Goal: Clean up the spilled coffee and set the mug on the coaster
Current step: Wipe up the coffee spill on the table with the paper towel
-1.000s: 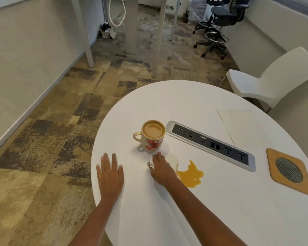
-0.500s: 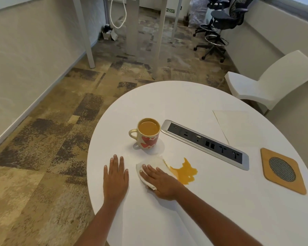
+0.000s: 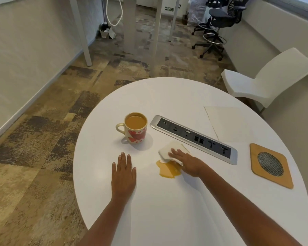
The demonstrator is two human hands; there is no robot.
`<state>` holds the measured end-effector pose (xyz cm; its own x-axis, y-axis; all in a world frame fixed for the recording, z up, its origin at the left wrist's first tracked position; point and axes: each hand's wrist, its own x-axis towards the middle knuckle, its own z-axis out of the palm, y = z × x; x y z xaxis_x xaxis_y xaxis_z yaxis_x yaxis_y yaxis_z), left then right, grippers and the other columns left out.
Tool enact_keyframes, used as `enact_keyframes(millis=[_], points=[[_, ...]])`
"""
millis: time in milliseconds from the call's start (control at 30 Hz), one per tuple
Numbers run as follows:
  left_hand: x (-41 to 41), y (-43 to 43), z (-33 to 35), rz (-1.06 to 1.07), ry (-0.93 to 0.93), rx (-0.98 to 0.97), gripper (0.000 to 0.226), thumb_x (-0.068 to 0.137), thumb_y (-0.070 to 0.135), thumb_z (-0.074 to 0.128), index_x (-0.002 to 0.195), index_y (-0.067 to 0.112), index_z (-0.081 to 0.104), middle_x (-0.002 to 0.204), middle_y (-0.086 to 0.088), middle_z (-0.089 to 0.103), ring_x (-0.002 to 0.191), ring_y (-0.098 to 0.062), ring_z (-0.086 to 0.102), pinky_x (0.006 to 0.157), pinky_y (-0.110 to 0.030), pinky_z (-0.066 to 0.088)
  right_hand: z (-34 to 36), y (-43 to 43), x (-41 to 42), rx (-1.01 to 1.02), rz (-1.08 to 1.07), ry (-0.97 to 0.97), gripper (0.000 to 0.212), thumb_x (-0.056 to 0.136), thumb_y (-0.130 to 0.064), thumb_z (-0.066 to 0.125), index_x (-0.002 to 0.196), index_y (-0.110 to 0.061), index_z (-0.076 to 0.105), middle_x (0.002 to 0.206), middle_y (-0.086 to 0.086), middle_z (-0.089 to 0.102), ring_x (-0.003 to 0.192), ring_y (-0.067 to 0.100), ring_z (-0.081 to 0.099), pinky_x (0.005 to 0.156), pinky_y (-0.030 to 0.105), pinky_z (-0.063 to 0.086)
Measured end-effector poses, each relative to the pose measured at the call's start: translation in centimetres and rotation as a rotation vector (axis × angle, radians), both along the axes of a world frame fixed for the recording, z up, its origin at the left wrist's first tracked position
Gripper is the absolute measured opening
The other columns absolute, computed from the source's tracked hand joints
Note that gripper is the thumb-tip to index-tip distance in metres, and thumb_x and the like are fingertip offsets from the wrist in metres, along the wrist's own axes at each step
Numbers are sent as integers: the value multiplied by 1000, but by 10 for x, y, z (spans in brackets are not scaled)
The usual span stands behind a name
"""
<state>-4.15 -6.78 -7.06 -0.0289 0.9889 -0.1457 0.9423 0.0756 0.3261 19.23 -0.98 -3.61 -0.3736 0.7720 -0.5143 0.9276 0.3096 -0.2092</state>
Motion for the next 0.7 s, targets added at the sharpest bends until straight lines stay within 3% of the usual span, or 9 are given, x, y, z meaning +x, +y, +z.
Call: enact_keyframes(millis=[133, 200, 300, 467, 567, 700], points=[[10, -4, 0, 6, 4, 30, 75, 96, 30, -2, 113, -10, 59, 118, -29, 61, 107, -40, 61, 84, -57, 50, -14, -27, -1, -1, -410, 361, 47, 102, -11, 25, 147, -15, 14, 159, 4, 5, 147, 20, 0, 118, 32, -3], [15, -5, 1, 39, 2, 36, 64, 96, 26, 9, 113, -12, 58, 118, -31, 60, 106, -42, 61, 84, -58, 49, -19, -36, -14, 13, -554, 445, 46, 102, -15, 25, 147, -15, 14, 159, 4, 7, 147, 20, -1, 117, 33, -4], [23, -7, 2, 79, -5, 28, 55, 85, 21, 25, 115, -13, 56, 121, -32, 58, 109, -43, 59, 87, -58, 48, -25, -40, -39, 38, -686, 420, 48, 102, -19, 24, 148, -12, 11, 159, 8, 4, 147, 24, -1, 118, 38, 0], [30, -13, -2, 106, -25, 42, 59, 85, 24, 20, 122, -10, 51, 129, -31, 52, 118, -43, 52, 97, -57, 42, -29, -43, -78, 82, -795, 301, 53, 101, -20, 24, 149, -11, 4, 159, 10, 0, 146, 31, -1, 118, 46, 5], [31, -17, -5, 118, -35, 75, 61, 86, 26, 15, 127, -7, 47, 135, -28, 47, 124, -42, 47, 103, -54, 36, -29, -44, -93, 96, -771, 264, 54, 100, -18, 25, 148, -12, 1, 159, 11, -2, 146, 34, -2, 118, 48, 3], [31, -23, -7, 142, -37, 134, 50, 88, 14, 23, 126, -9, 47, 133, -29, 48, 123, -42, 47, 103, -54, 37, -38, -58, -99, 152, -422, 218, 56, 99, -18, 28, 149, -18, 1, 159, 11, -5, 146, 33, -6, 118, 48, 0]])
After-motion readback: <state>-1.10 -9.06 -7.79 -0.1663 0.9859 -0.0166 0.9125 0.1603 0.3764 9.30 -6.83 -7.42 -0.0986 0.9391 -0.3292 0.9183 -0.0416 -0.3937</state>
